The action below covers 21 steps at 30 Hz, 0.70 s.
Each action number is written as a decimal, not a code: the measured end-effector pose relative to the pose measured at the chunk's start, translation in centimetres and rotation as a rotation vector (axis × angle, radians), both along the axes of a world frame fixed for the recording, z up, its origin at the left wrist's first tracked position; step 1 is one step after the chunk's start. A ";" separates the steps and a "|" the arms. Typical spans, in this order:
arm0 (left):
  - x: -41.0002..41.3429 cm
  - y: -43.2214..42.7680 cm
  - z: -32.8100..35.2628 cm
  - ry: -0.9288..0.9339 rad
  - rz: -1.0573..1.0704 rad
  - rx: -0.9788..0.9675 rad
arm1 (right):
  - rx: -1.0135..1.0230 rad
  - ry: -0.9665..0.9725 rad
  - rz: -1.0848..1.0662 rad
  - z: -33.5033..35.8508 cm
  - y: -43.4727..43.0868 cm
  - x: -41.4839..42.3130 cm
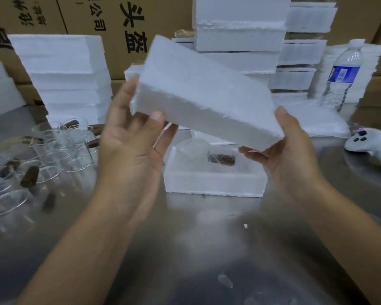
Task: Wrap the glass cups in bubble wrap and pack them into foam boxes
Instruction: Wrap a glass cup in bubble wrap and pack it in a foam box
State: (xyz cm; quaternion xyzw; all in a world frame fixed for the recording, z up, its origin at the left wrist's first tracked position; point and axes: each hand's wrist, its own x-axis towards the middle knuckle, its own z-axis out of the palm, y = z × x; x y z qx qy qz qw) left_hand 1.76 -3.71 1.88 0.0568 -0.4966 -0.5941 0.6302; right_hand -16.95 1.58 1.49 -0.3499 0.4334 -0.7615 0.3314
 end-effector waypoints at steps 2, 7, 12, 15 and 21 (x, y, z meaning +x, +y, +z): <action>-0.5 -0.3 -1.1 -0.204 0.188 -0.003 | 0.057 -0.029 -0.061 0.0 -0.2 -1.2; -0.4 -1.6 -3.3 -0.464 0.329 0.039 | 0.239 0.126 -0.135 -0.8 -0.9 -3.5; -0.3 -2.5 -4.3 -0.467 0.398 0.152 | 0.352 0.256 -0.047 -1.4 -1.3 -4.2; -0.3 -2.3 -4.2 -0.483 0.402 0.128 | 0.388 0.297 -0.014 -1.6 -1.3 -4.5; -0.2 -2.2 -4.1 -0.548 0.392 0.140 | 0.313 0.486 -0.124 -2.4 -1.3 -4.8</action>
